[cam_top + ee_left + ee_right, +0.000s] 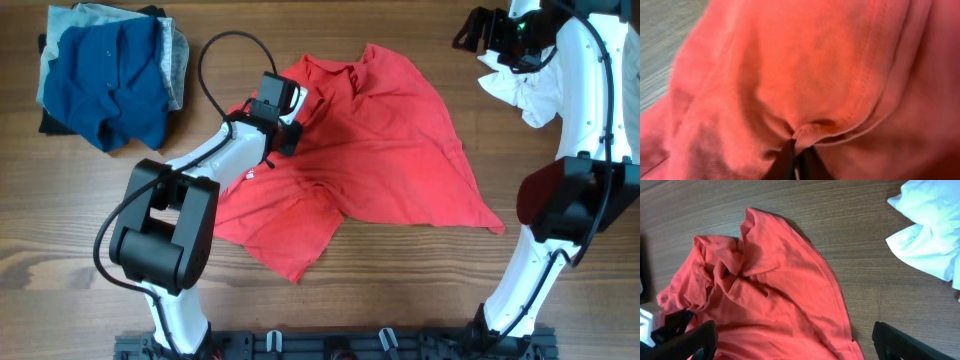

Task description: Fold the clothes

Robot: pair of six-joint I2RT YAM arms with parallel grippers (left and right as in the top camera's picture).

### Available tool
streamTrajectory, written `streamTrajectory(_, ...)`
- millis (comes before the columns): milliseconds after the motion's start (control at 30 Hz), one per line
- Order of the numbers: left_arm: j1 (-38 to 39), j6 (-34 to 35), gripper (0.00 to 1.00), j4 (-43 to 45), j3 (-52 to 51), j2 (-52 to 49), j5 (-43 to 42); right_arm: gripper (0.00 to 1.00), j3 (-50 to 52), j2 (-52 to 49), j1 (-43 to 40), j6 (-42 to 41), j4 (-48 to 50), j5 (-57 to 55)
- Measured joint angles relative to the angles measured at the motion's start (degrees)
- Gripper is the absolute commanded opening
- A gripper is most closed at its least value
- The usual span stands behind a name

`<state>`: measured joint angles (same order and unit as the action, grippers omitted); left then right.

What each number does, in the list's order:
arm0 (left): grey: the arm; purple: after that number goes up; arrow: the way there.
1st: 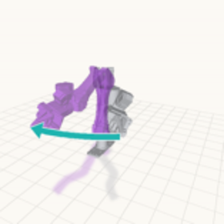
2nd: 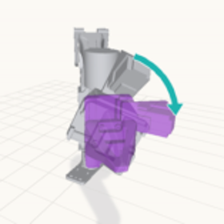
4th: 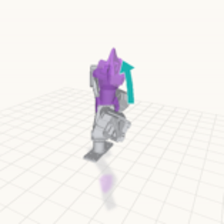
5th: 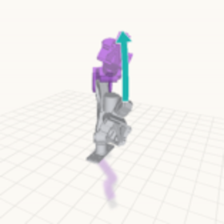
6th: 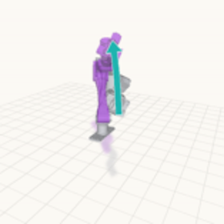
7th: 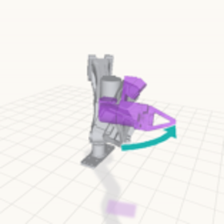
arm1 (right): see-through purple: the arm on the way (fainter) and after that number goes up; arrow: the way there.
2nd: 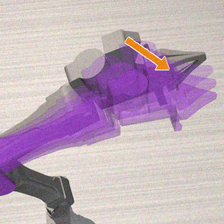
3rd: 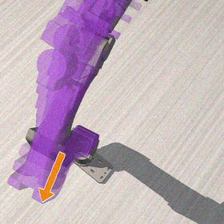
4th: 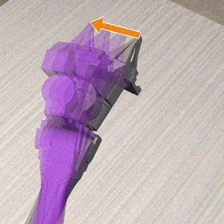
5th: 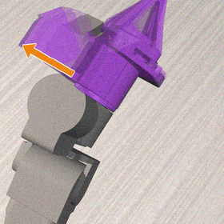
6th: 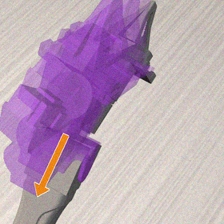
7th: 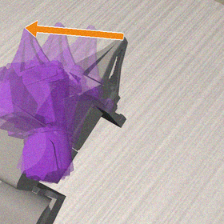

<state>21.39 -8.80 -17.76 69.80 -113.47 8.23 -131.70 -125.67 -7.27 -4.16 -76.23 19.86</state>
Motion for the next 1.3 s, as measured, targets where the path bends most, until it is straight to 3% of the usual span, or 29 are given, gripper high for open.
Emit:
streamTrajectory(167,0.0,2.47,0.04,1.6,2.01,0.28,6.62,1.0,0.0,0.0,0.0,0.0,0.02,0.0)
streamTrajectory(467,-2.75,3.78,0.05,24.46,8.7,1.73,10.38,1.0,0.0,0.0,0.0,0.0,0.04,0.02)
streamTrajectory(700,-11.5,4.02,0.07,36.2,9.03,0.22,6.05,1.0,0.0,0.0,0.0,0.0,0.61,0.0)
streamTrajectory(867,-15.67,4.02,0.09,37.35,11.61,-5.55,3.19,1.0,0.0,0.0,0.0,0.0,2.29,0.0)
streamTrajectory(967,-15.82,4.04,0.2,37.33,13.62,-9.51,1.97,1.0,0.0,0.0,0.02,0.94,4.26,0.0)
streamTrajectory(1000,-15.72,4.0,0.3,37.33,13.77,-10.16,1.7,1.0,0.0,0.0,0.09,1.46,5.07,0.0)
streamTrajectory(1067,-15.45,4.04,0.64,36.37,13.86,-10.91,1.25,1.0,0.0,0.0,0.31,2.58,6.73,-0.22)
streamTrajectory(1100,-15.39,4.28,0.99,35.54,13.86,-11.02,1.14,1.0,0.0,0.0,0.57,3.3,7.63,-0.26)
streamTrajectory(1300,-15.13,5.01,1.0,22.58,14.82,-10.58,0.61,0.94,0.0,0.0,3.43,8.92,16.0,-0.72)
